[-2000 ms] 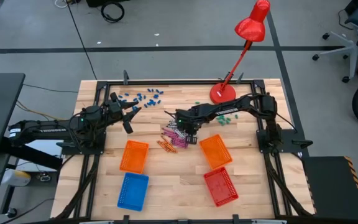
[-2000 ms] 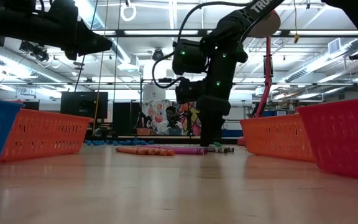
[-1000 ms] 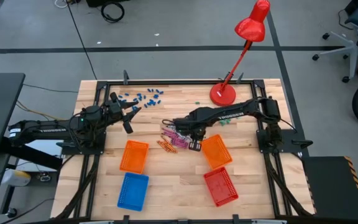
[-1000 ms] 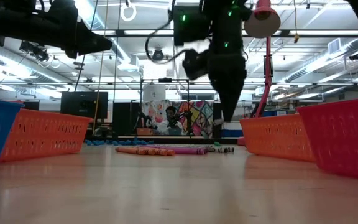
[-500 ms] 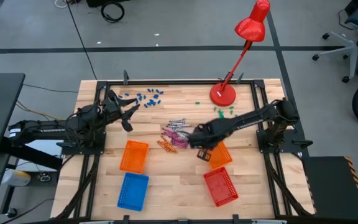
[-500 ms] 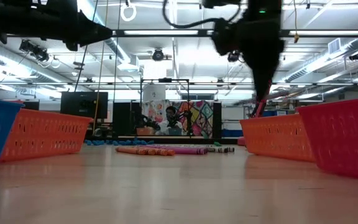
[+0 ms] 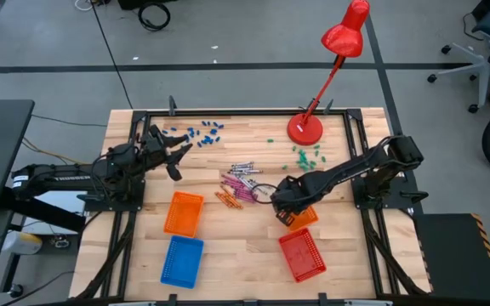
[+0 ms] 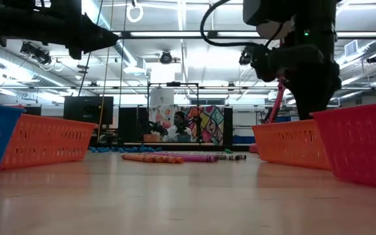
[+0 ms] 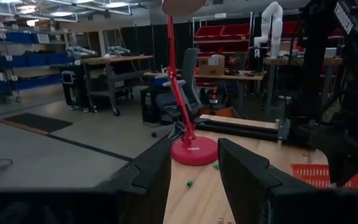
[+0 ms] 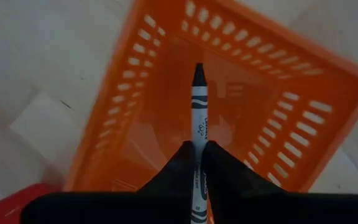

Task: Sort crayons
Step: Put the black crayon into the right orange bin

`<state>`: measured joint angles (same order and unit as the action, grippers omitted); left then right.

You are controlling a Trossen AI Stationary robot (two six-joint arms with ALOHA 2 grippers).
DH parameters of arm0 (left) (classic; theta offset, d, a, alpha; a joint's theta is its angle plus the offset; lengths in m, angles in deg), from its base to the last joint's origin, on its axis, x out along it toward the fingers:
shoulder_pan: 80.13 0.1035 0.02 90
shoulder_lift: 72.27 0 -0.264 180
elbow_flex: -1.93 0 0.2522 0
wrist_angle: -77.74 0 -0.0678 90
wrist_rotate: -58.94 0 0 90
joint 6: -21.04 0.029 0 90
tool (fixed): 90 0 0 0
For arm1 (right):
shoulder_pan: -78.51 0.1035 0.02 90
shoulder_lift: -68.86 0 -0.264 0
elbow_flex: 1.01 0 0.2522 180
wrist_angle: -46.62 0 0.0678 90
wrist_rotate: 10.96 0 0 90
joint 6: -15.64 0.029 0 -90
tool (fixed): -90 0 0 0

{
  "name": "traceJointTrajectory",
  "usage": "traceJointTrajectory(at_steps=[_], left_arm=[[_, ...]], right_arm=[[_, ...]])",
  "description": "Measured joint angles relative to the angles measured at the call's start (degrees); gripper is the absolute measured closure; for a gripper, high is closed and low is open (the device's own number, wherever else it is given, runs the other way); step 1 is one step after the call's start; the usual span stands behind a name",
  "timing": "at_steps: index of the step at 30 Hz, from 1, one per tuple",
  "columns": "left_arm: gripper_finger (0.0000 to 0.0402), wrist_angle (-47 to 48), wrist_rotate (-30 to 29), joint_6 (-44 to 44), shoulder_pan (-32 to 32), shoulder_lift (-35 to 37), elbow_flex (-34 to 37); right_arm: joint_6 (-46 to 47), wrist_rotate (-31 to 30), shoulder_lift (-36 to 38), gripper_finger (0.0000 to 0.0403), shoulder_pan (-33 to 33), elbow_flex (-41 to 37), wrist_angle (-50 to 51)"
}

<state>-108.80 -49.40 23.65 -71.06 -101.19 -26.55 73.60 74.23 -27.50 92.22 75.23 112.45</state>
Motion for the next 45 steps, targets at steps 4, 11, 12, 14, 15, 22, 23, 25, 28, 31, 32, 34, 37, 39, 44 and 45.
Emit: traceJointTrajectory(at_steps=[4, 11, 12, 14, 15, 22, 23, 25, 28, 31, 32, 34, 37, 39, 44, 45], left_arm=[[0.0259, 0.0, 0.0, -1.0, -0.8, 0.0, 0.0], [0.0259, 0.2, 0.0, -0.9, -2.3, 0.0, 0.0], [0.0259, 0.2, 0.0, -0.9, -2.3, 0.0, 0.0], [0.0259, 0.3, 0.0, -0.9, -2.3, 0.0, 0.0], [0.0259, 0.3, 0.0, -0.9, -2.3, 0.0, 0.0], [0.0259, 4.1, 0.0, -1.9, -2.3, 0.0, 0.0], [0.0259, 4.5, 0.0, -2.2, -2.3, 0.0, 0.0], [0.0259, 4.7, 0.0, -3.1, -2.3, 0.0, 0.0], [0.0259, 5.3, 0.0, -4.1, -2.3, 0.0, 0.0], [0.0259, 6.4, 0.0, -4.8, -2.3, 0.0, 0.0], [0.0259, 6.5, 0.0, -4.8, -2.3, 0.0, 0.0], [0.0259, 6.9, 0.0, -4.8, -2.3, 0.0, 0.0], [0.0259, 7.0, 0.0, -4.8, -2.3, 0.0, 0.0], [0.0259, 7.0, 0.0, -4.8, -2.3, 0.0, 0.0], [0.0259, 6.9, 0.0, -4.8, -2.3, 0.0, 0.0], [0.0259, 6.9, 0.0, -4.8, -2.3, 0.0, 0.0]], right_arm=[[1.0, 0.3, 0.2, 0.0325, 0.2, -0.2, 0.0], [-0.8, 3.9, 0.2, 0.0263, -0.3, 3.6, 0.8], [-1.4, 2.6, 0.2, 0.0261, -0.4, 4.8, 1.1], [-3.7, -1.2, 0.2, 0.0261, -0.9, 7.3, 1.1], [-4.9, -3.2, 0.2, 0.0262, -1.2, 8.5, 1.5], [-15.8, -9.5, -0.9, 0.0265, -4.9, 11.3, -3.5], [-17.6, -9.4, -1.3, 0.0265, -5.7, 11.3, -4.7], [-20.9, -9.3, -2.7, 0.0265, -7.3, 11.3, -7.4], [-25.7, -8.8, -5.5, 0.0265, -9.7, 11.3, -10.9], [-29.4, -7.0, -8.2, 0.0265, -12.0, 11.3, -14.1], [-30.4, -6.6, -9.2, 0.0265, -12.6, 11.3, -14.5], [-32.3, -6.0, -10.7, 0.0265, -13.7, 11.3, -15.1], [-34.1, -5.9, -12.4, 0.0265, -15.0, 11.3, -15.3], [-35.3, -5.9, -13.4, 0.0265, -15.5, 11.3, -15.6], [-37.9, -5.0, -14.9, 0.0265, -16.0, 11.3, -16.7], [-38.2, -5.0, -15.1, 0.0265, -16.1, 11.3, -17.0]])
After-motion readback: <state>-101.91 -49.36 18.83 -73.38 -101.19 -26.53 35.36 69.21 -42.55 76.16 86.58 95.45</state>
